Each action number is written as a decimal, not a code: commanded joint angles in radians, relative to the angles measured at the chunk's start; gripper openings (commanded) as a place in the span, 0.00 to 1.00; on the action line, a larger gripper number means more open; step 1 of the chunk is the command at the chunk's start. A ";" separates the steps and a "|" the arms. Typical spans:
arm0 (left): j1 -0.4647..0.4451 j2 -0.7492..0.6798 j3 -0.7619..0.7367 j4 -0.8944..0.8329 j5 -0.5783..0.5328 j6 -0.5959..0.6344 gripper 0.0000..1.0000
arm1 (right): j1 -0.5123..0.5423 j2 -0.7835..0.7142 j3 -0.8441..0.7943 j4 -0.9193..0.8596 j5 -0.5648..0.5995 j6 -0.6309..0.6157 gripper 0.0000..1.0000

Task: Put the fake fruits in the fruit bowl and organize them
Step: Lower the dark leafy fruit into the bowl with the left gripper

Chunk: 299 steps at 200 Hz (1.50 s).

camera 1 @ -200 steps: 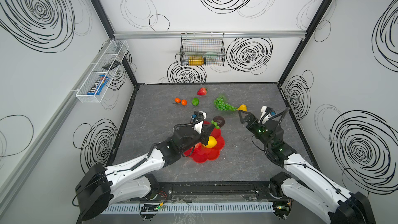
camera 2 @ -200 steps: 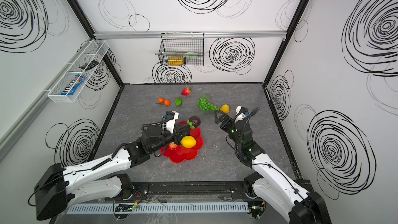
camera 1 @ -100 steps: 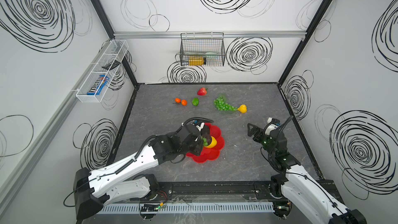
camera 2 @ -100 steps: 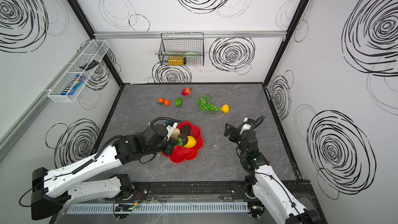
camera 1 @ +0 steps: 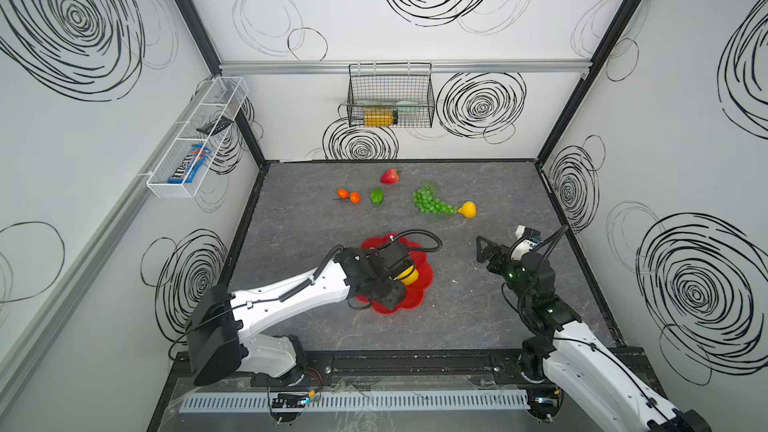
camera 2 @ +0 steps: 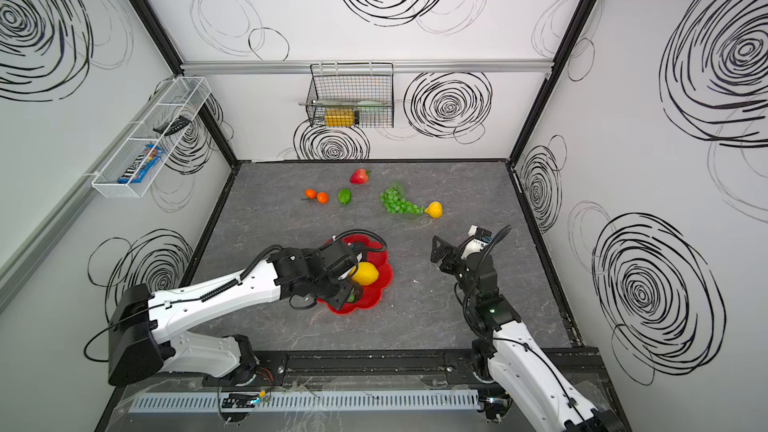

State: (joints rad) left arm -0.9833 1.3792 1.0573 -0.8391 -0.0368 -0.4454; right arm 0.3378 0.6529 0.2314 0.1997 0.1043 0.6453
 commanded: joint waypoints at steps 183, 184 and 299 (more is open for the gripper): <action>0.038 0.178 0.043 -0.023 -0.016 0.120 0.21 | 0.023 -0.012 -0.033 0.058 0.021 0.011 0.98; 0.038 0.178 0.043 -0.023 -0.017 0.119 0.21 | 0.022 -0.012 -0.033 0.058 0.021 0.011 0.98; 0.040 0.056 0.075 -0.025 0.014 0.094 0.40 | 0.020 0.028 -0.029 0.068 0.026 0.005 0.98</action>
State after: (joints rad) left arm -0.9497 1.5085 1.0893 -0.8654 -0.0391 -0.3405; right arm 0.3553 0.6601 0.2031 0.2409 0.1173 0.6498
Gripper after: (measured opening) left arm 0.394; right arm 0.978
